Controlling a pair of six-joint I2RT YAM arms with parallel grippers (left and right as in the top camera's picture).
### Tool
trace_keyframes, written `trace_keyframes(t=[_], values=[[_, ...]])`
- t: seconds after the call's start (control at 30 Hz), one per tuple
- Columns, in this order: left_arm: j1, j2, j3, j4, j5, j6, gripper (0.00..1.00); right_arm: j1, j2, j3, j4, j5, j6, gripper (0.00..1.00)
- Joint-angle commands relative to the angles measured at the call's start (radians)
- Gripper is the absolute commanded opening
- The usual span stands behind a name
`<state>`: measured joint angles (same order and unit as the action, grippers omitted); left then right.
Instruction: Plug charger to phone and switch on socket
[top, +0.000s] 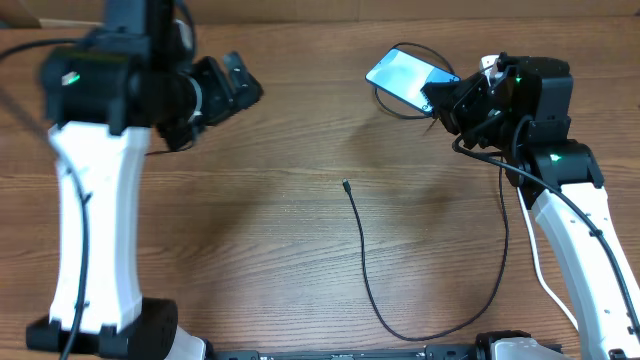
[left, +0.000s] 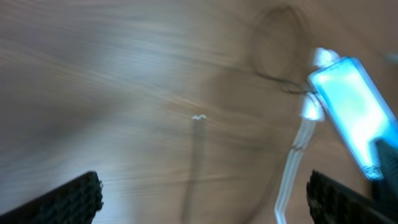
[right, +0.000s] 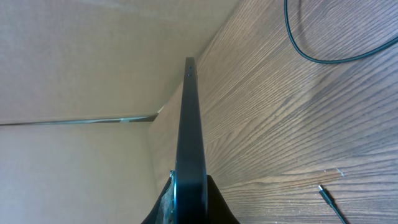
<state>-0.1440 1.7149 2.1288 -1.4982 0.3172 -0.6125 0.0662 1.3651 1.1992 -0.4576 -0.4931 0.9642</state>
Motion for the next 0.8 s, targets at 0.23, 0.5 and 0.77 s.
trace_keyframes(t=[0.23, 0.5, 0.77], values=[[-0.003, 0.032, -0.637, 0.967, 0.783, -0.107, 1.00, 0.022, -0.027, 0.015, 0.026, 0.010, 0.113, 0.04], [-0.100, 0.032, -0.768, 1.296, 0.731, -0.483, 1.00, 0.090, -0.023, -0.009, 0.076, 0.093, 0.193, 0.04], [-0.169, 0.032, -0.768, 1.418, 0.590, -0.788, 1.00, 0.167, -0.022, -0.009, 0.086, 0.197, 0.215, 0.04]])
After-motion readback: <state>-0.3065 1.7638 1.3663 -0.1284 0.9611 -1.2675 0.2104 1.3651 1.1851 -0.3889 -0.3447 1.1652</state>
